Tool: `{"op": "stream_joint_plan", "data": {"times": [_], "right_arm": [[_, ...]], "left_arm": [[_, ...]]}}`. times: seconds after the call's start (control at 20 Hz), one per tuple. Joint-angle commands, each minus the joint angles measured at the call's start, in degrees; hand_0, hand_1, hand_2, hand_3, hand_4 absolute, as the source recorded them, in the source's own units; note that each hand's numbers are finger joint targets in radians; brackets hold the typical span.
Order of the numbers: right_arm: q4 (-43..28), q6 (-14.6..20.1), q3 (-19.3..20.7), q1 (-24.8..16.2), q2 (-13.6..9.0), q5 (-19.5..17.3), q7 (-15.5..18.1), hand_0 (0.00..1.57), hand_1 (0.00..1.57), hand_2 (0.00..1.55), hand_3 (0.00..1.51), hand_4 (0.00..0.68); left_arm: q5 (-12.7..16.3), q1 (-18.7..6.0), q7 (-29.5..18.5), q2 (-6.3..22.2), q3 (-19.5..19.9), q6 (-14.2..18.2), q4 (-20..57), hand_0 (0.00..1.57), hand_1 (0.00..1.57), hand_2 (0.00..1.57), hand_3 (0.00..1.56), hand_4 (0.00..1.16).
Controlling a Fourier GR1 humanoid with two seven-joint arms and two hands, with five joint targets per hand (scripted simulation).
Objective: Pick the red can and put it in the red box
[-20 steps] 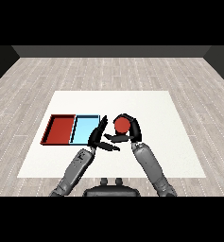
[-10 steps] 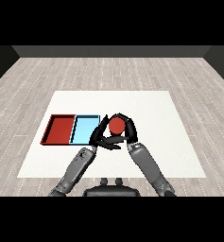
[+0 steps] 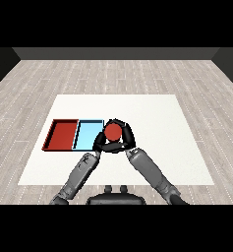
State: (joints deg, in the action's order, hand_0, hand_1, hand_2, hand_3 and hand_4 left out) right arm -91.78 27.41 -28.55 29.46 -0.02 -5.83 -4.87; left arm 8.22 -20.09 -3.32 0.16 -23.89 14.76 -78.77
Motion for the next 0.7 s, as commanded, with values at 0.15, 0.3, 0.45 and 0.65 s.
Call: {"op": "stream_joint_plan", "data": {"times": [0.15,0.3,0.45,0.65], "right_arm": [[4.0,2.5,-2.1,4.1,0.0,2.2,1.9,1.47,1.47,1.44,1.39,0.538],[2.7,3.5,-4.6,-1.0,0.0,1.3,3.6,1.49,1.49,1.44,1.38,0.535],[6.3,0.8,-1.8,1.0,0.0,5.0,7.5,1.48,1.48,1.44,1.38,0.526],[-0.7,4.4,-6.5,-2.3,0.0,-0.8,1.9,1.51,1.51,1.44,1.38,0.536]], "left_arm": [[1.3,-0.4,6.6,-0.2,-0.3,12.6,-5.2,1.57,1.57,1.54,1.31,0.67],[-0.6,-1.7,8.5,-0.2,-2.3,15.3,-3.2,1.57,1.57,1.50,1.34,0.73],[0.8,2.0,3.5,-0.1,-1.0,13.0,-3.4,1.57,1.57,1.50,1.35,0.72],[0.2,-0.1,2.6,-0.1,-0.7,15.6,-2.2,1.57,1.57,1.51,1.38,0.79]]}}
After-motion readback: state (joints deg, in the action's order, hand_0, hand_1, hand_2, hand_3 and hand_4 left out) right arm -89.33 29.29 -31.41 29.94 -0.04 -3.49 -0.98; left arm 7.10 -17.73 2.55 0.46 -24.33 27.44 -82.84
